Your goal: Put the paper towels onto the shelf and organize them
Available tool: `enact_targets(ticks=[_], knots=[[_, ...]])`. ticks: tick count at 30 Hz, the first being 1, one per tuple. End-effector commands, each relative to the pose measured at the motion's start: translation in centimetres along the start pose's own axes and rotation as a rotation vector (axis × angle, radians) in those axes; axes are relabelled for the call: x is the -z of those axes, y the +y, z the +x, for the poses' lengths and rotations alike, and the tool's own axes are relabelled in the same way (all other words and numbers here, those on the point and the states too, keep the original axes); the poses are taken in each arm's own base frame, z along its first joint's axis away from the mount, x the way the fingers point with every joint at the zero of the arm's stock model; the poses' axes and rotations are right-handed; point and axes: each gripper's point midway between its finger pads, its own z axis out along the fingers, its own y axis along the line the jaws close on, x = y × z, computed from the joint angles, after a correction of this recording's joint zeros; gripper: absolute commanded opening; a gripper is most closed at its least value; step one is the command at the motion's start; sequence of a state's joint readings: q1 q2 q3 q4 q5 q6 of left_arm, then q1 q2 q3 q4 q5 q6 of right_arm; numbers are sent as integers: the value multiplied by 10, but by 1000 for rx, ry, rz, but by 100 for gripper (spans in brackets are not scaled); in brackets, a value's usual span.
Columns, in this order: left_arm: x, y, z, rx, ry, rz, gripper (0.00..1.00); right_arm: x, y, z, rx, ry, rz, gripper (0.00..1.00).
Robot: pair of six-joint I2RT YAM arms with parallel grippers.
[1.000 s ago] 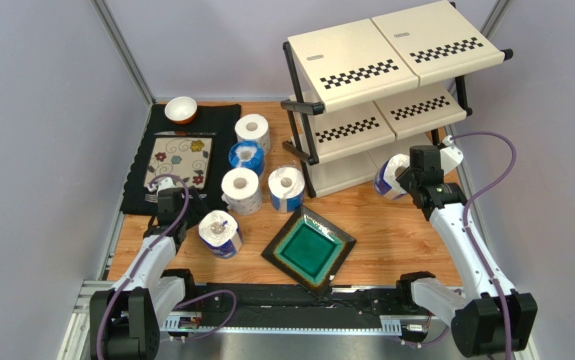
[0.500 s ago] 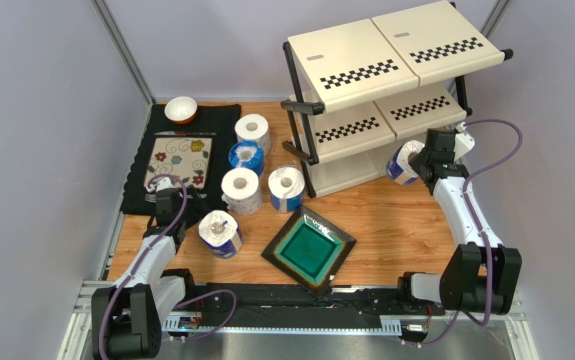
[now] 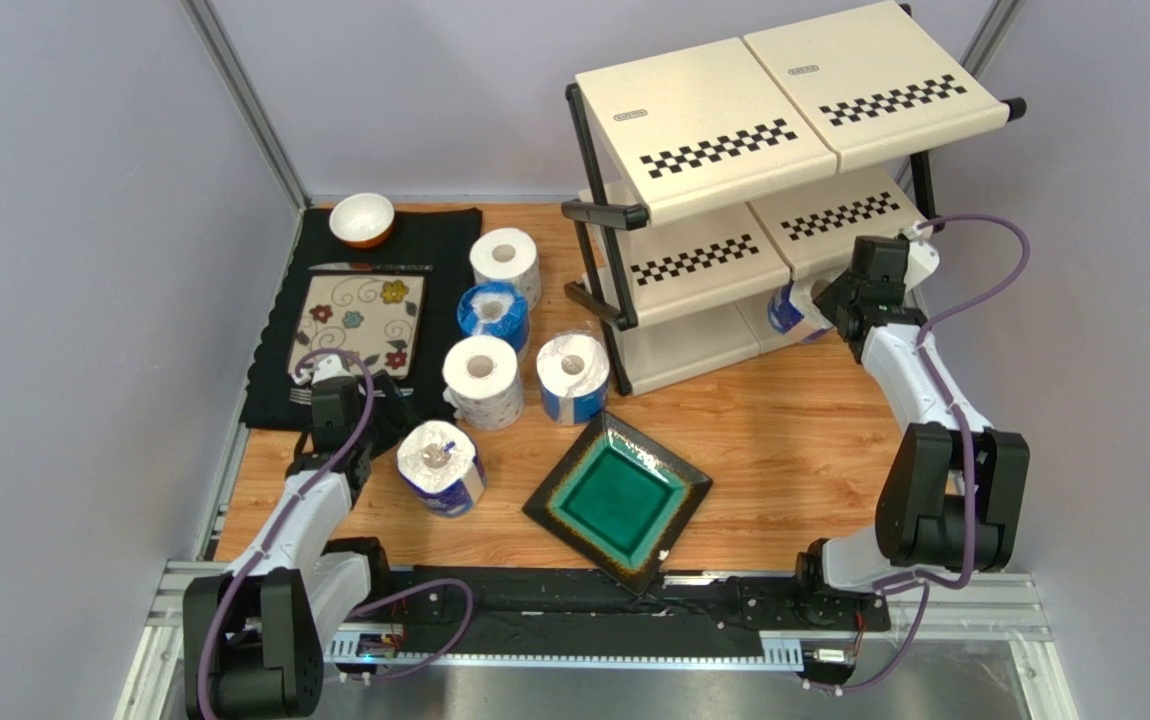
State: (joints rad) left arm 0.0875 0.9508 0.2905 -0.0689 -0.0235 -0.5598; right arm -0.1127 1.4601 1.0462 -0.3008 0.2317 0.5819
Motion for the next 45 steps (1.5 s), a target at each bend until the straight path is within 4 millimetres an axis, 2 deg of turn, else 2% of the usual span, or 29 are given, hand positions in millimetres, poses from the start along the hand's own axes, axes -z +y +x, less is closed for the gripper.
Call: enact_targets(ticks=[1, 17, 29, 37, 45], knots=[[2, 1, 1, 9, 3, -1, 94, 0, 30, -49, -36, -156, -98, 27], [2, 4, 2, 5, 2, -11, 94, -27, 25, -30, -94, -110, -140, 27], [1, 4, 3, 5, 4, -14, 94, -32, 30, -23, -76, -73, -165, 28], [3, 2, -1, -2, -5, -7, 94, -37, 27, -11, -72, -39, -160, 37], [3, 2, -2, -5, -6, -10, 94, -38, 29, -8, -75, -25, -173, 36]])
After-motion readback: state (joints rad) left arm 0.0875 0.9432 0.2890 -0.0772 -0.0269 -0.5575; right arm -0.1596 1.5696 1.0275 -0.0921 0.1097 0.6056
